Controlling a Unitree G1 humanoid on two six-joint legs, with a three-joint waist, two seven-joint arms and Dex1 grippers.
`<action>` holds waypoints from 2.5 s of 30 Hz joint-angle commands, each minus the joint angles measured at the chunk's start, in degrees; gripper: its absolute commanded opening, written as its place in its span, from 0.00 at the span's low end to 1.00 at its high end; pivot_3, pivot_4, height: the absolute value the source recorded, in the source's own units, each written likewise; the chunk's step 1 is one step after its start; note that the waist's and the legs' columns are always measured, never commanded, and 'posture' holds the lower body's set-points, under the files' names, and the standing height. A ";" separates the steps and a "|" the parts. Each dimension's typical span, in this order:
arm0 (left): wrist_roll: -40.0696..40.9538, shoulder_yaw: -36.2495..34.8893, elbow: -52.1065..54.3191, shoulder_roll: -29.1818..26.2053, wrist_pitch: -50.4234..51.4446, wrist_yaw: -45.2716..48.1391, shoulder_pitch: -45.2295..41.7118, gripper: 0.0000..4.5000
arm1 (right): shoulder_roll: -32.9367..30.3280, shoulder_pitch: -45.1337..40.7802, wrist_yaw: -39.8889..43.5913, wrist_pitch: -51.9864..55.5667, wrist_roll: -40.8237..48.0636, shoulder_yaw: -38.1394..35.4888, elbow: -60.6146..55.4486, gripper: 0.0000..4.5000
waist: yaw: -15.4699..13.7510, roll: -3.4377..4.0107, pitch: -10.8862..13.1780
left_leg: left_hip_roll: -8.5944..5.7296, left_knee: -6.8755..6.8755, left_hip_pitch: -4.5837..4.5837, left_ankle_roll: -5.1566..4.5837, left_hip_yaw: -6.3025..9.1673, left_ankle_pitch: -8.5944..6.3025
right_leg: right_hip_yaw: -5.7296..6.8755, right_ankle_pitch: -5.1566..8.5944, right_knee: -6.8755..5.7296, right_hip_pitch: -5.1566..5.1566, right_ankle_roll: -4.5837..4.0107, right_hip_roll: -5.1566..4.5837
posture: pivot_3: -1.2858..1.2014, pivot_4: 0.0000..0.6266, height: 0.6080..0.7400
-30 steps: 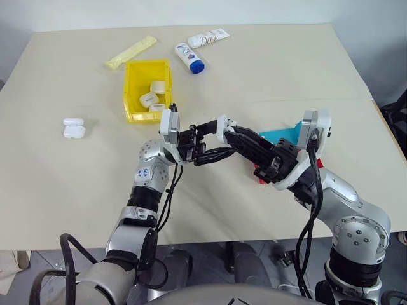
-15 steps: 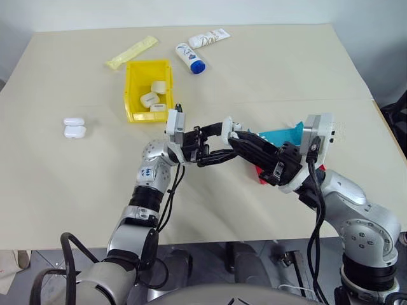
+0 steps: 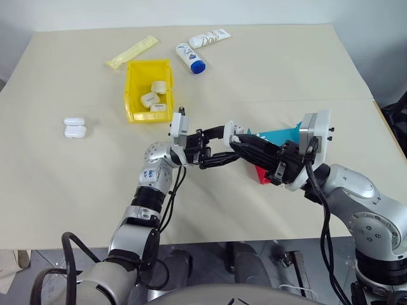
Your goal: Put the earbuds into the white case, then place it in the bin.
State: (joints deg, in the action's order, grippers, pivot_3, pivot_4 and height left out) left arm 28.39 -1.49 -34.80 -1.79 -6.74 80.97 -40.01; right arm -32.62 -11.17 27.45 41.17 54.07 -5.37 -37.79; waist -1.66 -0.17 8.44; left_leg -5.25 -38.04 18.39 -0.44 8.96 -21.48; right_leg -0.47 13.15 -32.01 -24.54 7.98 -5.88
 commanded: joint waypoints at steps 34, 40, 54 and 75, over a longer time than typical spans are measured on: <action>3.81 -3.37 3.53 0.33 -4.94 2.10 -1.43 0.63 | 3.67 8.09 -10.20 2.80 0.84 -3.45 8.79 0.10 | -0.03 0.00 0.00 | 0.00 0.00 0.00 0.00 0.01 0.00 | 0.00 0.00 0.00 0.00 0.00 0.00 | 0.52 0.24 1.00; 3.87 -3.41 2.65 0.42 -5.28 2.35 -1.98 0.63 | 4.00 8.47 -10.25 2.45 0.98 -3.33 8.72 0.10 | -0.02 0.00 0.00 | 0.00 0.00 0.00 0.00 0.01 0.00 | 0.00 0.00 0.00 0.00 0.00 0.00 | 0.52 0.24 1.00; 2.58 -2.71 1.17 0.40 -5.42 3.57 -2.27 0.63 | 1.59 3.42 -8.61 2.57 1.47 -2.13 3.79 0.47 | -0.04 0.00 0.00 | 0.00 0.00 0.01 0.00 0.01 0.00 | 0.01 0.00 0.01 0.00 0.00 0.00 | 0.52 0.24 1.00; 1.24 -3.74 -2.52 0.10 -6.21 2.91 -4.00 0.63 | -7.65 3.71 -6.38 5.42 6.37 -8.62 -1.78 0.47 | -1.19 -0.07 0.03 | 0.00 -0.01 0.00 -0.02 -0.01 0.00 | 0.01 -0.01 0.06 0.01 0.01 -0.01 | 0.52 0.24 1.00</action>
State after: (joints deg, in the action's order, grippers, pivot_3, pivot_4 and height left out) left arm 28.89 -4.59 -37.17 -2.00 -12.09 83.96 -42.87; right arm -39.71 -7.18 21.28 46.92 59.27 -11.81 -37.76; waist -2.85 -0.23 8.47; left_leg -5.25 -38.06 18.39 -0.46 8.94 -21.48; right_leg -0.46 13.14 -31.95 -24.52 8.00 -5.89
